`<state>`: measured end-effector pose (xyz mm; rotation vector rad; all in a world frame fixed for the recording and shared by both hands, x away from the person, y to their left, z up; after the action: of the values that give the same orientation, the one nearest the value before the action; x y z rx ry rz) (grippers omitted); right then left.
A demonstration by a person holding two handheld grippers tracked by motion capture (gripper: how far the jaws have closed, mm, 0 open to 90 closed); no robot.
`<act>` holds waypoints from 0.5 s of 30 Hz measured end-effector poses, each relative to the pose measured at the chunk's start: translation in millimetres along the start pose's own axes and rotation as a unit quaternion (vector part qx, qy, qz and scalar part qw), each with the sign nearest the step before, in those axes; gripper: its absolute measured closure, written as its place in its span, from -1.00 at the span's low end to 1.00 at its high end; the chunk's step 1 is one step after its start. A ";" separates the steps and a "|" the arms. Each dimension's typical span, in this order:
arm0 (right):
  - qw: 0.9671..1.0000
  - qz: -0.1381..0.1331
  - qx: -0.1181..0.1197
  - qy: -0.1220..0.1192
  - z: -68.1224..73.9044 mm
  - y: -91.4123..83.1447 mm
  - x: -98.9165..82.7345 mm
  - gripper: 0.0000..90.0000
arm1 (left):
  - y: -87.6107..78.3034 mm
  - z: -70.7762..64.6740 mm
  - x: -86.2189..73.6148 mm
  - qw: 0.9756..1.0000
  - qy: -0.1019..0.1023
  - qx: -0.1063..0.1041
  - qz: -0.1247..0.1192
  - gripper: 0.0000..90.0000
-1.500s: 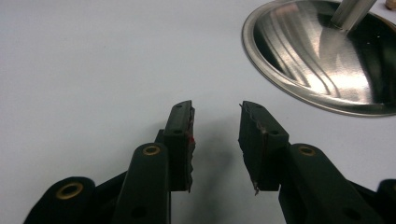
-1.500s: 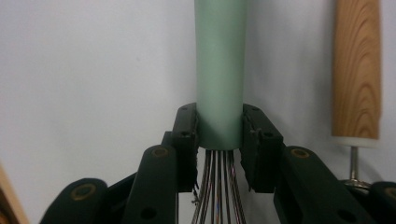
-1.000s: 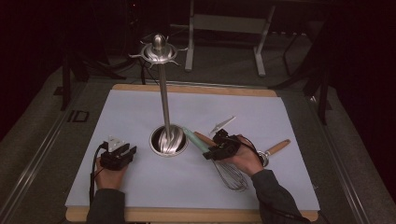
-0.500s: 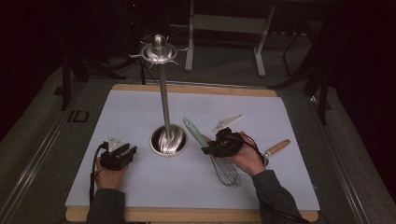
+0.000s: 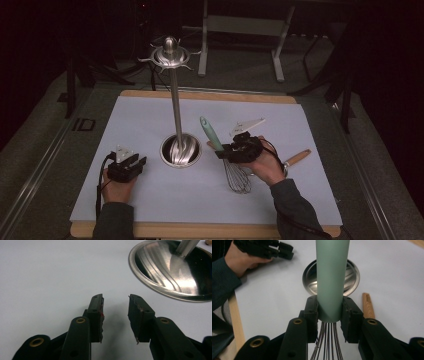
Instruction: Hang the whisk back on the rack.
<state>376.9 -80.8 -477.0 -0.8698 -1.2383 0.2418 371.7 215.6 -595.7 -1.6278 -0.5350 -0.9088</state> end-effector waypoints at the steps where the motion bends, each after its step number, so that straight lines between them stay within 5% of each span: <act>1: 1.000 -0.004 -0.001 -0.001 -0.6 -1.0 2.0 0.55 | 0.0 0.0 0.0 1.000 0.000 0.000 0.000 0.44; 15: 0.999 -0.044 -0.010 -0.003 -3.2 -16.5 36.4 0.55 | 0.0 -0.2 0.2 1.000 0.001 0.000 -0.001 0.43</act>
<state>387.8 -71.4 -439.6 -0.8310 -1.2832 0.1618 371.7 215.3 -595.6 -1.6273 -0.5356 -0.9119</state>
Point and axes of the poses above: each handheld gripper's, and its own axes: y roughly forward along the jaws, x roughly out of its top, z roughly to its left, the point moved 9 cm from there along y, roughly forward along the jaws, and after that the axes turned 4 degrees about -y, right-handed, at the moved point
